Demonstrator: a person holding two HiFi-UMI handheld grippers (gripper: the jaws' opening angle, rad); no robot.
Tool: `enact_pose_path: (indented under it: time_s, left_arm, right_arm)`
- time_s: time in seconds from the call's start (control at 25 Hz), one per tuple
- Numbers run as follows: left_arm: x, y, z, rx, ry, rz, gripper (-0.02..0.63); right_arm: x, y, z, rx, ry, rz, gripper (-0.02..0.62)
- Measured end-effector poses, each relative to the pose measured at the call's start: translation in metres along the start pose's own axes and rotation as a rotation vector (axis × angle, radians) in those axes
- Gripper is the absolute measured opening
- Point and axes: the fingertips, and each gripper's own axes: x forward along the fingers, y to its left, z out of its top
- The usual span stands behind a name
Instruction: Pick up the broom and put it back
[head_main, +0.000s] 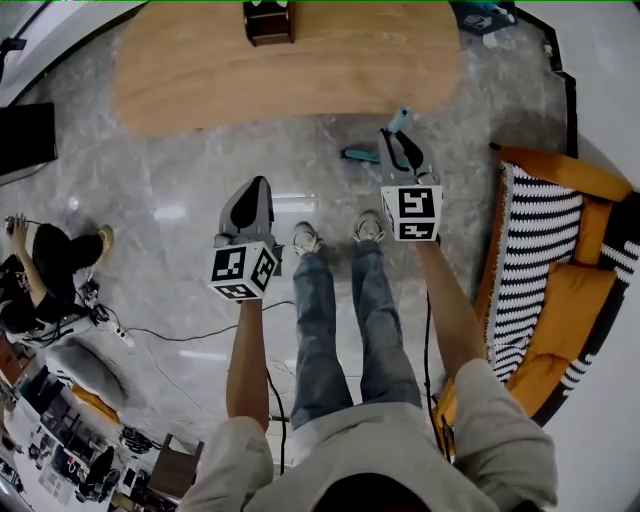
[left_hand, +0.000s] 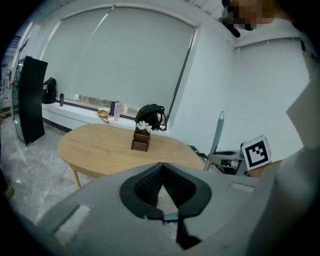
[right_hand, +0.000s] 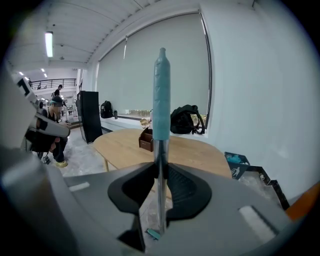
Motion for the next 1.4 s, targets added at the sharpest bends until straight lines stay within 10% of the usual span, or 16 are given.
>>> enact_pose_path:
  time_s: [0.4, 1.4]
  left_arm:
    - [-0.007, -0.034, 0.030, 0.028, -0.037, -0.023, 0.002]
    - [-0.126, -0.114, 0.252, 0.110, -0.274, 0.006, 0.002]
  right_arm:
    - [-0.055, -0.012, 0.038, 0.037, -0.063, -0.025, 0.078]
    - [-0.229, -0.035, 0.225, 0.015, -0.208, -0.024, 0.078]
